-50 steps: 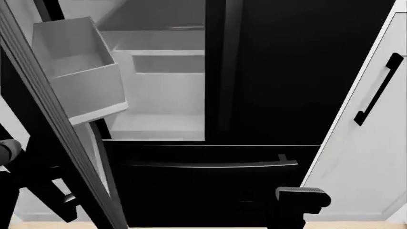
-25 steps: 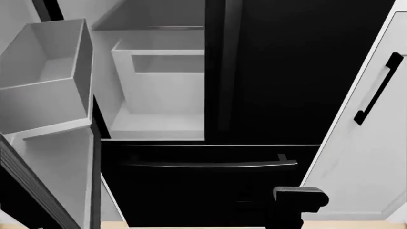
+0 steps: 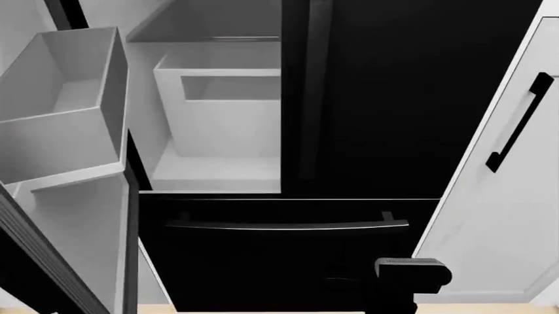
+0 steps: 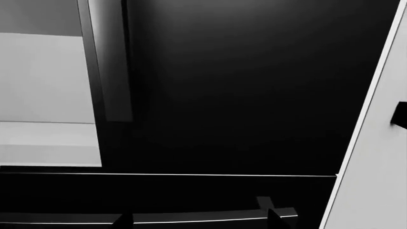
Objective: Open the fridge doors
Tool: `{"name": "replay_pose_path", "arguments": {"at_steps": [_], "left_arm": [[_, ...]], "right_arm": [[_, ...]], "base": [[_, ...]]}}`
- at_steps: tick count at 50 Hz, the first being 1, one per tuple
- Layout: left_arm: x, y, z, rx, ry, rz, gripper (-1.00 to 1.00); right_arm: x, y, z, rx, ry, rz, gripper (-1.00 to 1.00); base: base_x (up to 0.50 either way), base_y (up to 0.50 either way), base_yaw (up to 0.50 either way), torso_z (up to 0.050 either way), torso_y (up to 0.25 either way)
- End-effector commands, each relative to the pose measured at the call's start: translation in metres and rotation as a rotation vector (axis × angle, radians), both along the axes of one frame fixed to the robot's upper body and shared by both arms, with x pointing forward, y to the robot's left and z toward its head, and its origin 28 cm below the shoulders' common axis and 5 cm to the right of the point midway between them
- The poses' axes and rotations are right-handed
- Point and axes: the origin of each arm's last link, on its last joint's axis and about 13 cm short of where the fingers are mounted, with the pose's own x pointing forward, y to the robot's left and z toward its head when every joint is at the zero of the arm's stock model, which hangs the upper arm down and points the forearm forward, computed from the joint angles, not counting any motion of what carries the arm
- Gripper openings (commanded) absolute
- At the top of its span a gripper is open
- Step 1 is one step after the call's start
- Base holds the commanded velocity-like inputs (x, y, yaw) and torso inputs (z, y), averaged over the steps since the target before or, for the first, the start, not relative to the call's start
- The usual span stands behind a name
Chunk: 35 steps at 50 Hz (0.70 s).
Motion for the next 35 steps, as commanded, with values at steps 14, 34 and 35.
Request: {"name": "replay_pose_path", "arguments": {"at_steps": [14, 34, 35], "left_arm": [[-0.036, -0.035, 0.03, 0.118, 0.035, -0.139, 1.0], [0.007, -0.049, 0.056, 0.105, -0.004, -0.377, 1.0], [0.009, -0.049, 0.055, 0.104, -0.003, -0.385, 1.0]], "right_arm": [[0.0, 0.0, 0.001, 0.002, -0.001, 0.0, 1.0], [-0.001, -0.001, 0.001, 0.012, 0.0, 0.001, 1.0], [-0.001, -0.001, 0.001, 0.012, 0.0, 0.001, 1.0]], "base": [[0.0, 0.0, 0.0, 0.0, 0.0], [0.0, 0.0, 0.0, 0.0, 0.0], [0.0, 0.0, 0.0, 0.0, 0.0]]}}
